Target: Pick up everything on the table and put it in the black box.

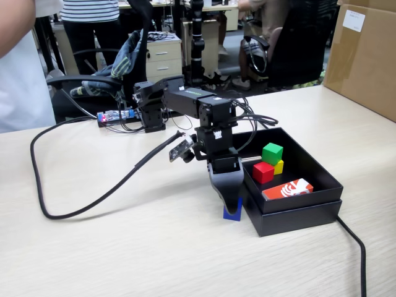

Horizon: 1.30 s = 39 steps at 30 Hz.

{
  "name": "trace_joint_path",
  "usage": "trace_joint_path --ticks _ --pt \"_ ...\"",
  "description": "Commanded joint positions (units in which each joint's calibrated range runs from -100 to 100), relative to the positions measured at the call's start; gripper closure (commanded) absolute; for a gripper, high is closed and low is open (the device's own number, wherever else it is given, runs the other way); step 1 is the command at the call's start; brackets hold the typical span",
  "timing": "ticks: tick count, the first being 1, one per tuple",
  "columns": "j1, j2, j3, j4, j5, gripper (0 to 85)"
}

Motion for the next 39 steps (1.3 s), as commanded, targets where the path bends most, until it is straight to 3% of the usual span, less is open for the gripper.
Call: trace_joint_path --ticks 1,3,4,6,8,13,18,23,28,39 --pt "0.68 -0.06 5.1 2.25 0.2 43.6" --pt "0.68 0.52 5.19 2.25 0.39 51.9" --pt "0.68 0.86 5.1 2.25 0.39 63.7" --pt "0.54 0.86 5.28 2.25 0.39 76.5" --pt "0.39 0.4 4.92 2.17 0.34 83.1" --pt "-0.68 -12.68 0.29 -2.41 0.2 83.0" --pt "-1.27 -43.77 -15.85 -2.59 -0.29 83.0" --pt "2.78 -58.23 -22.56 -2.41 -1.32 83.0" --pt "5.37 -53.64 -21.74 -2.24 -0.68 82.6" --pt "9.13 -21.74 -3.61 -1.81 0.34 82.3"
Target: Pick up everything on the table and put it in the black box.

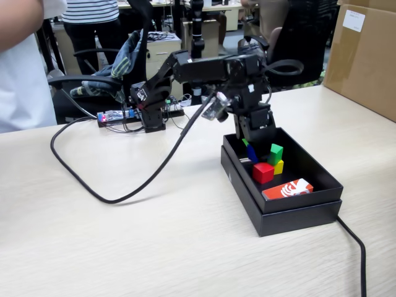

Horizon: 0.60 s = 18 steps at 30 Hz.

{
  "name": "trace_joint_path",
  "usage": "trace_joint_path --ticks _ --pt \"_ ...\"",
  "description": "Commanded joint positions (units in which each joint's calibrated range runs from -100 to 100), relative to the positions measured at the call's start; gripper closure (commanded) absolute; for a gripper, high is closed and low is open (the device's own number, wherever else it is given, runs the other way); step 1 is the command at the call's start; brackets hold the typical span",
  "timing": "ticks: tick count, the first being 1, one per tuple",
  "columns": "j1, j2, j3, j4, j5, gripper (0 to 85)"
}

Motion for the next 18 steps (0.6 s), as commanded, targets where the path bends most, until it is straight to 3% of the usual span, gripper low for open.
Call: trace_joint_path --ticks 1,4,6,8,13,18 --pt "0.59 0.78 6.7 0.59 0.24 82.2" --pt "0.73 2.27 6.79 0.59 0.2 72.2" --pt "0.63 2.27 6.61 0.59 0.1 54.4" --pt "0.59 -0.14 5.07 0.51 -0.05 45.5" --pt "-0.83 -21.6 -3.27 0.42 -0.93 37.8" --pt "-3.47 -43.97 -11.07 0.51 -2.88 37.0"
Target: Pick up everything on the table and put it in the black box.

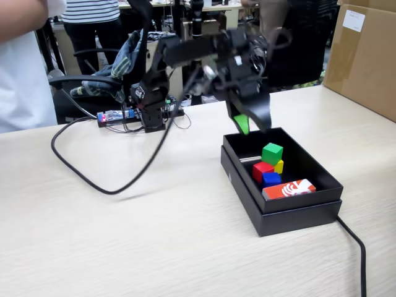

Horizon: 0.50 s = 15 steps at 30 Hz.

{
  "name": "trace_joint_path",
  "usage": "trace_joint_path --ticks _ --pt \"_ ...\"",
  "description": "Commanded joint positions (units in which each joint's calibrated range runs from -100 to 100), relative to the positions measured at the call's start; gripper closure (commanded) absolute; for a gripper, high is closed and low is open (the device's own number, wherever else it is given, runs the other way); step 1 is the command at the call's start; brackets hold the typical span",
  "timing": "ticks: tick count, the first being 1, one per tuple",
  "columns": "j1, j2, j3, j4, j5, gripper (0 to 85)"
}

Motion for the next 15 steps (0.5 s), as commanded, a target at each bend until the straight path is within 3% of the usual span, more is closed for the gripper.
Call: trace_joint_path --ticks 1,9,15 --pt "-2.2 -20.43 -1.83 0.51 -2.64 37.0" --pt "-9.62 -50.37 -25.95 4.48 -3.22 36.3" --pt "-13.19 -75.27 -64.84 23.05 -4.98 36.2"
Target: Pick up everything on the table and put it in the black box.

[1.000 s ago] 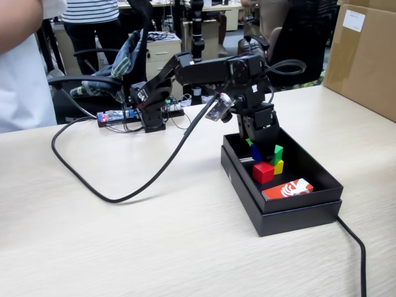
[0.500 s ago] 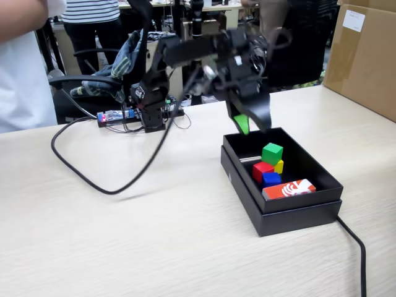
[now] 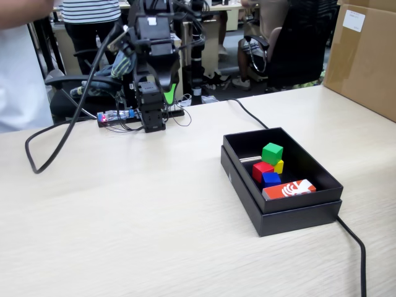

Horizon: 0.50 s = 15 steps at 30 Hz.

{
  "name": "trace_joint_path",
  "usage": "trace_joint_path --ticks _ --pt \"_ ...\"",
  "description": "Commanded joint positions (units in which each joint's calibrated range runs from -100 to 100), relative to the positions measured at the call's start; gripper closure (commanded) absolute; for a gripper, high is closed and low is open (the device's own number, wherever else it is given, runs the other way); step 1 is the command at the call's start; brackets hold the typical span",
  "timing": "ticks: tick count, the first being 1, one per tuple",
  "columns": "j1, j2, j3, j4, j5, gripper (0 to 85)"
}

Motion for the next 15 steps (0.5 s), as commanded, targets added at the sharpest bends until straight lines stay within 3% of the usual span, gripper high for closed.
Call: trace_joint_path --ticks 1,8,15 --pt "-0.29 -11.18 -5.55 11.38 -1.22 36.2" --pt "0.63 -28.74 -34.66 26.06 -1.51 35.9" --pt "0.78 -29.77 -49.71 36.26 -1.76 33.7"
